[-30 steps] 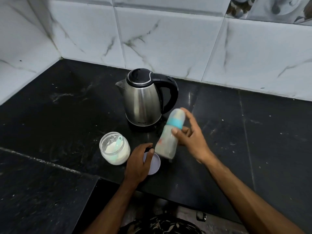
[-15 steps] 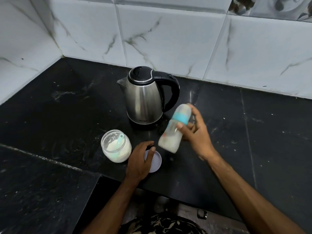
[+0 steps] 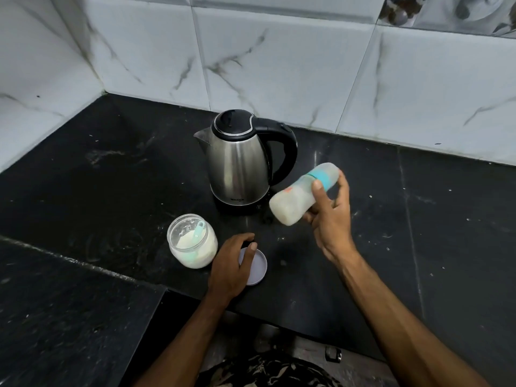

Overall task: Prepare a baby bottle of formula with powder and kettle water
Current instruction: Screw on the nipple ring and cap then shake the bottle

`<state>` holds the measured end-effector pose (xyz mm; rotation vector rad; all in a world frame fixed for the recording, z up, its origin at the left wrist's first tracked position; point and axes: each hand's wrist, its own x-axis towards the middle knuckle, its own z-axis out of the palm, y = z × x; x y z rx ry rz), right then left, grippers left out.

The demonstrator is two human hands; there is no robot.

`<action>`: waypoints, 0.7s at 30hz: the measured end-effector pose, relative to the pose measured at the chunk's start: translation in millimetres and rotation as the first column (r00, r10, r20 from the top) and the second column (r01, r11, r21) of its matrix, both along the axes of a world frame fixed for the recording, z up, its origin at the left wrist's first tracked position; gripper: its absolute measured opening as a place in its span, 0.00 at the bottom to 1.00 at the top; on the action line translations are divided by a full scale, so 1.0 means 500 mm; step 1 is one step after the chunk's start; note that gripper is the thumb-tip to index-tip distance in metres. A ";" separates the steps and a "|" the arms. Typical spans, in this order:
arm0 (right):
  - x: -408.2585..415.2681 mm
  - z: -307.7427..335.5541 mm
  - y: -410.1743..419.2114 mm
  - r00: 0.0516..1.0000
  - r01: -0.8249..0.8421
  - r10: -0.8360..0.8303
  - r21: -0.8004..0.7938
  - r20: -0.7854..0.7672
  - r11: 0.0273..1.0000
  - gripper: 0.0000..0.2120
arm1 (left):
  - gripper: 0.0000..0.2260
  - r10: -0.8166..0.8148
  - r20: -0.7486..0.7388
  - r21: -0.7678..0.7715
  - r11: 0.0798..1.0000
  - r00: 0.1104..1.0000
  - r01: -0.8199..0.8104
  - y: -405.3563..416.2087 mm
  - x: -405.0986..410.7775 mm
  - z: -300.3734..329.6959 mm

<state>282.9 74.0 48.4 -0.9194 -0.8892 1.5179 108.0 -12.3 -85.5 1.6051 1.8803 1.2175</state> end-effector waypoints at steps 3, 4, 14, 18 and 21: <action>-0.006 -0.014 -0.038 0.947 -0.270 0.258 0.040 0.193 0.962 0.34 | 0.19 -0.031 0.021 0.012 0.999 0.999 0.031 0.001 -0.004 -0.002; -0.005 -0.017 -0.048 0.895 -0.386 0.361 0.049 0.263 0.921 0.34 | 0.18 -0.043 0.041 0.014 0.999 0.998 0.043 0.001 -0.005 -0.001; 0.001 -0.012 -0.026 0.957 -0.241 0.229 0.049 0.181 0.969 0.31 | 0.15 -0.020 -0.029 0.010 1.000 0.999 0.020 0.001 -0.005 -0.006; 0.005 -0.013 -0.031 0.899 -0.372 0.344 0.059 0.270 0.926 0.35 | 0.15 -0.032 -0.023 0.002 0.999 0.999 0.032 0.001 -0.007 -0.007; 0.010 -0.004 0.002 0.994 -0.068 0.066 0.025 0.085 0.997 0.33 | 0.20 -0.005 -0.007 -0.007 1.000 1.000 0.005 -0.002 0.002 0.009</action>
